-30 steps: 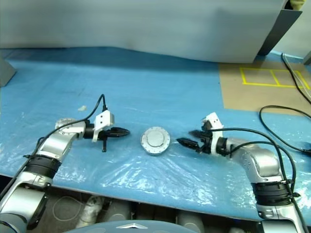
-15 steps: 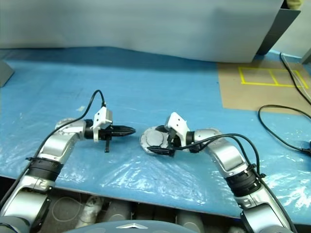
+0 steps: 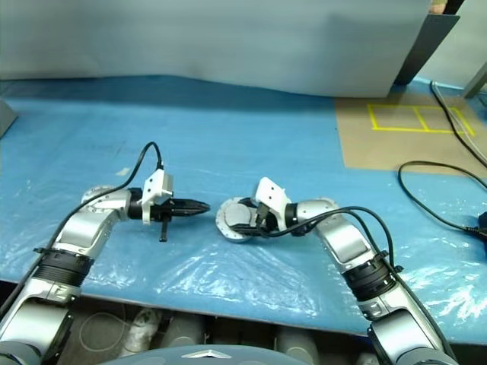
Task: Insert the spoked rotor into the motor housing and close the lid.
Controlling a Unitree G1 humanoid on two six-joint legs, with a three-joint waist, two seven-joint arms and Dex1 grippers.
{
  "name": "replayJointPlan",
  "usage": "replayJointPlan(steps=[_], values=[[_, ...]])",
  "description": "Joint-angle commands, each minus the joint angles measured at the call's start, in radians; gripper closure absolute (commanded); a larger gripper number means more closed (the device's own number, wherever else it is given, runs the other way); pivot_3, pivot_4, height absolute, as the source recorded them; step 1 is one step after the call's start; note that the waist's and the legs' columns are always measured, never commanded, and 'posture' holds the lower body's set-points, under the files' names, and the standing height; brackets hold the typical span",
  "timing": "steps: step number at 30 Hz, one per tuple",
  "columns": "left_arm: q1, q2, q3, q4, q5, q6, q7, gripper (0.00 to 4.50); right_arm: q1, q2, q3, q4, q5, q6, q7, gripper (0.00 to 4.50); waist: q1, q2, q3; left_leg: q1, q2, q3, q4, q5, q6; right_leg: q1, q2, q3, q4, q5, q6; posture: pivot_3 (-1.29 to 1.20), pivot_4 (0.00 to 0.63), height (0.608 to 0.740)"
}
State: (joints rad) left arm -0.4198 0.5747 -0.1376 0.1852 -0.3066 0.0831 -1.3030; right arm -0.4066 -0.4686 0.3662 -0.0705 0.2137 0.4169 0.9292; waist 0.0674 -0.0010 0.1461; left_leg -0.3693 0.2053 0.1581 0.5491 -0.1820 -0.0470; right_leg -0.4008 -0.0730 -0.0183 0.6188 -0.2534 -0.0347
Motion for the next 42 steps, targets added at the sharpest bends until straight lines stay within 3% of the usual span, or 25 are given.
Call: replayJointPlan(steps=[1, 18, 34, 42], values=[[-0.003, -0.001, 0.002, -0.037, -0.003, -0.003, 0.002, 4.5, 0.001, 0.016, 0.002, 0.02, -0.022, 0.018, -0.023, 1.6, -0.001, 0.0, 0.0, 0.0, 0.0, 0.0, 0.0, 0.0, 0.0, 0.0, 0.0, 0.0, 0.001, 0.0, 0.0, 0.0, 0.15, 0.74], [-0.012, -0.022, -0.046, -0.021, 0.065, -0.056, 0.021, 4.5, 0.033, -0.032, -0.004, 0.114, -0.053, 0.006, 0.027, 1.6, 0.002, 0.0, 0.0, 0.002, 0.0, 0.0, 0.004, 0.0, 0.0, 0.003, 0.0, 0.001, 0.002, -0.001, -0.002, 0.0, 0.15, 0.74], [-0.018, -0.046, -0.049, -0.015, 0.086, -0.057, 0.061, 4.5, 0.064, 0.018, 0.056, 0.156, -0.109, -0.012, -0.031, 1.6, -0.001, -0.001, -0.001, 0.019, 0.001, 0.001, -0.003, 0.0, 0.001, 0.015, -0.001, 0.004, -0.001, -0.001, -0.002, 0.0, 0.15, 0.74], [-0.019, -0.05, -0.056, -0.014, 0.093, -0.056, 0.067, 4.5, 0.062, 0.013, 0.059, 0.189, -0.127, -0.025, -0.036, 1.6, -0.003, -0.001, -0.001, 0.019, 0.001, 0.003, -0.005, 0.0, 0.001, 0.014, -0.001, 0.006, -0.004, -0.001, -0.002, 0.0, 0.15, 0.74]])
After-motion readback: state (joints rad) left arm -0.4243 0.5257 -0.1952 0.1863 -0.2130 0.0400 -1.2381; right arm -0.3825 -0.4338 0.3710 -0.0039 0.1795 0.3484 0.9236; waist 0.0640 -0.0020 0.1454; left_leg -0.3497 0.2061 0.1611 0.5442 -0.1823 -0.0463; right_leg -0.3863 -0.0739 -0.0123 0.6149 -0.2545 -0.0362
